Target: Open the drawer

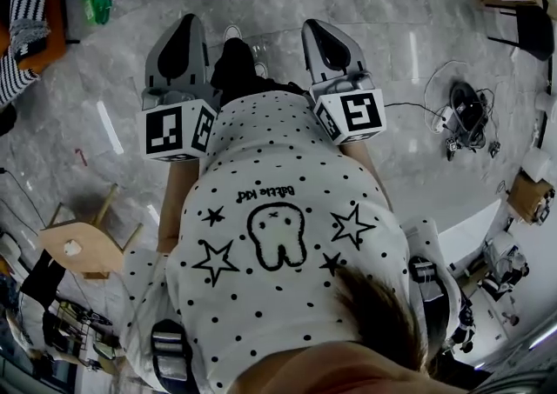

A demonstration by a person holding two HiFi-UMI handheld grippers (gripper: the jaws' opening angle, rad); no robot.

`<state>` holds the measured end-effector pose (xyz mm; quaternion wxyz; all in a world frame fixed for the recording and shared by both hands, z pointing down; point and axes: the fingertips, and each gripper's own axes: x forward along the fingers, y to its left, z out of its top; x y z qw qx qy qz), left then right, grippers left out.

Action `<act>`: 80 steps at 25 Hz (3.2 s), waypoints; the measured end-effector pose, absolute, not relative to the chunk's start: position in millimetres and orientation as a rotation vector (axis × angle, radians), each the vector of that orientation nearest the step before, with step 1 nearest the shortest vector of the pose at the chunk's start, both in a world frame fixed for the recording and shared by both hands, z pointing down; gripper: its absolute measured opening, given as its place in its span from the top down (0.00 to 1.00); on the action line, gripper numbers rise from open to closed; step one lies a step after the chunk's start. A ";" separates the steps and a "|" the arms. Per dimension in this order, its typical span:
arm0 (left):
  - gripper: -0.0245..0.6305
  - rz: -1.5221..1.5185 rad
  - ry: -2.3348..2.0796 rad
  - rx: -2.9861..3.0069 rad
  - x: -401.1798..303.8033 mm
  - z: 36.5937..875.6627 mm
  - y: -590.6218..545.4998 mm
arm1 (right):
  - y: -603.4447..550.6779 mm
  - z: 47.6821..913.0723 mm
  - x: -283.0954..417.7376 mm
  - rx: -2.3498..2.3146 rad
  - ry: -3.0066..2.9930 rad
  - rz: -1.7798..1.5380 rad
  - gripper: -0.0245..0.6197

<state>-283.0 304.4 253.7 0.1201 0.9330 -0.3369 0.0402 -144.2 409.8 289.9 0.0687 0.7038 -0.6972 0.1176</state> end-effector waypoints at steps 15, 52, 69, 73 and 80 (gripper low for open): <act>0.96 0.040 -0.840 2.748 -219.2 211.9 170.5 | 285.0 246.5 -92.8 2.219 -1.979 0.299 0.94; 0.96 0.137 -0.978 2.689 -176.1 240.0 58.0 | 155.7 286.8 -42.5 2.091 -2.127 0.481 0.94; 0.96 0.074 -1.179 2.619 -129.5 238.8 31.9 | 108.4 288.7 22.1 1.947 -2.259 0.419 0.94; 0.96 0.058 -1.215 2.613 -119.4 238.2 29.6 | 107.5 291.6 38.8 1.938 -2.268 0.421 0.94; 0.96 0.069 -1.226 2.596 -111.2 244.5 39.0 | 115.5 295.7 50.4 1.928 -2.274 0.428 0.94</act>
